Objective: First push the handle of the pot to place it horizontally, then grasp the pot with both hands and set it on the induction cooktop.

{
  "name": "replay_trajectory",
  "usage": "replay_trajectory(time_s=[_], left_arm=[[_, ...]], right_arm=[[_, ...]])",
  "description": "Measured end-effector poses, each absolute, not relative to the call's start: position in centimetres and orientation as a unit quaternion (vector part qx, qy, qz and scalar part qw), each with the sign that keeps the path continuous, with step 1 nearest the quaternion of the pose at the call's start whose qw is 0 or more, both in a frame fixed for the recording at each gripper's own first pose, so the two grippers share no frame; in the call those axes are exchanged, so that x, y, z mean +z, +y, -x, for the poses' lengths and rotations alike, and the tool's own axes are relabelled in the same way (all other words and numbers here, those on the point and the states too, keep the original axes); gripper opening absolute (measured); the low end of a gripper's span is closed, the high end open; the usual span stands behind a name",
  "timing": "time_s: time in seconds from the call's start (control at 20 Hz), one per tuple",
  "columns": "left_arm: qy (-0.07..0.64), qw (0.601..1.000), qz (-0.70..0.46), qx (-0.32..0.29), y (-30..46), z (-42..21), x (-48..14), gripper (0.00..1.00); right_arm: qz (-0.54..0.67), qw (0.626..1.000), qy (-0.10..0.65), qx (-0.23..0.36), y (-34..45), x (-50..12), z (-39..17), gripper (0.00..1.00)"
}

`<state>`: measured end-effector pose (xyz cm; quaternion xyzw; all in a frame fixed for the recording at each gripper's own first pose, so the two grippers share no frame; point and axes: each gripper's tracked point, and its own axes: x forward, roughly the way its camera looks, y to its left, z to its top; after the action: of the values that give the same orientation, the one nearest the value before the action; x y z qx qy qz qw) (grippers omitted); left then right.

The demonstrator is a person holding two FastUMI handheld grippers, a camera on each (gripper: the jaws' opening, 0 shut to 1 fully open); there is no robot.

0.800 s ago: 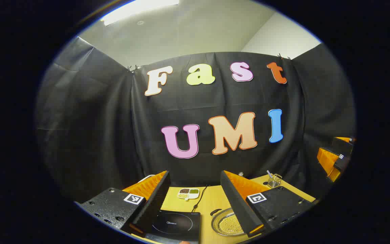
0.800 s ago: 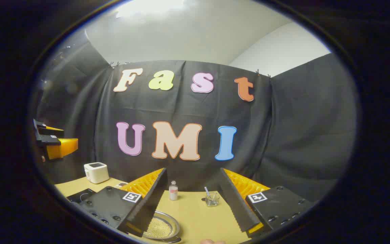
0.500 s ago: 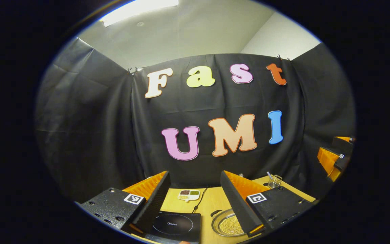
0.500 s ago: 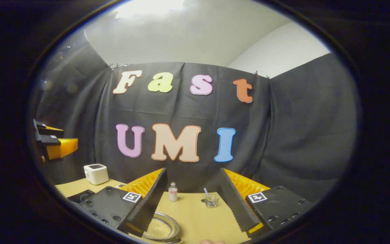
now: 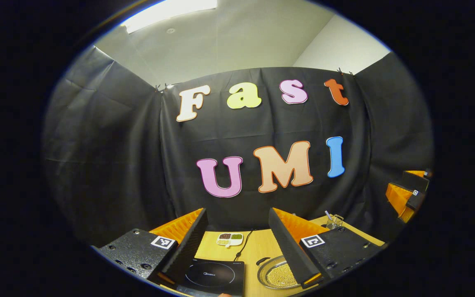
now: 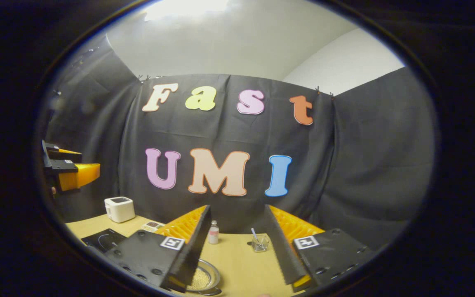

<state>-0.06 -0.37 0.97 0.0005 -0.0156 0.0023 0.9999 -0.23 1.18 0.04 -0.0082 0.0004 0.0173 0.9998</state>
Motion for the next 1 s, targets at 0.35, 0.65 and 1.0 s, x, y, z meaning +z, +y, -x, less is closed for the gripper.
replay_trajectory(time_s=[0.35, 0.65, 1.0], left_arm=[[-0.010, 1.000, 0.002, 0.007, 0.1, -0.3, 0.7, 0.95], [-0.011, 1.000, 0.002, 0.015, 0.6, -0.6, 0.5, 0.95], [-0.016, 0.999, 0.001, 0.028, 1.7, -0.6, 0.9, 0.96]], right_arm=[[0.014, 1.000, 0.017, -0.003, 0.9, -1.3, 0.0, 0.10], [0.002, 0.998, 0.048, 0.032, 2.6, -4.3, -0.3, 0.05], [0.010, 0.985, 0.150, 0.086, 5.5, -14.3, 0.8, 0.05]])
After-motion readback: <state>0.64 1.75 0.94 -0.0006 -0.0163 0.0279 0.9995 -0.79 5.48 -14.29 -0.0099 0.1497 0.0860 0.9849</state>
